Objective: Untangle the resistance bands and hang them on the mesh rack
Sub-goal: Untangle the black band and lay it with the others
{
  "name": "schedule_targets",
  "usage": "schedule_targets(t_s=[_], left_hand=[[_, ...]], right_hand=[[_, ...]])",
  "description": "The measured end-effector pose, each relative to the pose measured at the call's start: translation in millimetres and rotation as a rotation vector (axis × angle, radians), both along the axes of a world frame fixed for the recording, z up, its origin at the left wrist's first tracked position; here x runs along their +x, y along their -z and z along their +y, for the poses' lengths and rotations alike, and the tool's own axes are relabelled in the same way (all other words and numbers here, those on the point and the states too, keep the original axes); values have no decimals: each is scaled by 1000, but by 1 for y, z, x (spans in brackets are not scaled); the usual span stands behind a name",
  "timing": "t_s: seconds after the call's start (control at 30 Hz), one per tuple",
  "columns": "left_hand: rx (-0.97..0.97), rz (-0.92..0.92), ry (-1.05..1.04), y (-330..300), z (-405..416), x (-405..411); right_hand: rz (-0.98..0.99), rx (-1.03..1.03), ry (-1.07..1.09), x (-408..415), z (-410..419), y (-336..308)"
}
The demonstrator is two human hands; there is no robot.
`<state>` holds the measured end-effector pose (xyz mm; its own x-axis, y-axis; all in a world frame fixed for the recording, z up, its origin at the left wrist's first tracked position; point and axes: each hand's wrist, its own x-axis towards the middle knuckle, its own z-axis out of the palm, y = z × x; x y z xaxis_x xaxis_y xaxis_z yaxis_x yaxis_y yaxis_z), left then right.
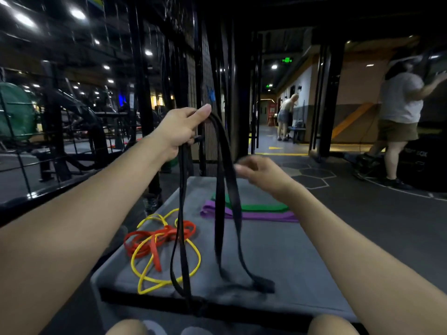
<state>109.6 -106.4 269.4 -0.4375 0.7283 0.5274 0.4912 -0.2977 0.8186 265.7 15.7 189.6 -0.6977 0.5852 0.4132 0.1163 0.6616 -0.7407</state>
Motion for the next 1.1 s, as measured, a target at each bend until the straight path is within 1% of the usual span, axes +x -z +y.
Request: schedule_targets(t_s=[0.07,0.13,0.23,0.33,0.4,0.47,0.57,0.67,0.77,0.9,1.0,1.1], left_hand=[[-1,1,9,-11,-2,5],[28,-44,21,-21,-8,6],[55,-72,25,-31,-17,4],[39,-65,37,-31,-24,3],[22,-68,40,-29,-27,3],[20,-106,51,-27,-30,4],[39,-177,73,-26,-36,3],[11,-154,99,-22,-42,-4],[-4,-214,140,-20,-48,-10],[-25,-267,189,-19,-54,-13],[-67,-221,208,-15,-57,-17],[-150,-122,176,-11,-59,-20]], right_hand=[[125,-132,-152,-9,-20,-31],[180,-177,-259,-16,-36,-52],[201,-199,-268,-19,-52,-72],[286,-347,-265,-21,-55,-86],[289,-377,-295,-24,-59,-93],[255,-341,-347,-29,-62,-97],[231,-227,-396,-37,-68,-100],[227,-204,-404,-40,-70,-107],[198,-136,-419,-42,-72,-116],[163,-46,-375,-50,-68,-121],[118,2,-349,-50,-64,-119],[57,127,-301,-47,-62,-114]])
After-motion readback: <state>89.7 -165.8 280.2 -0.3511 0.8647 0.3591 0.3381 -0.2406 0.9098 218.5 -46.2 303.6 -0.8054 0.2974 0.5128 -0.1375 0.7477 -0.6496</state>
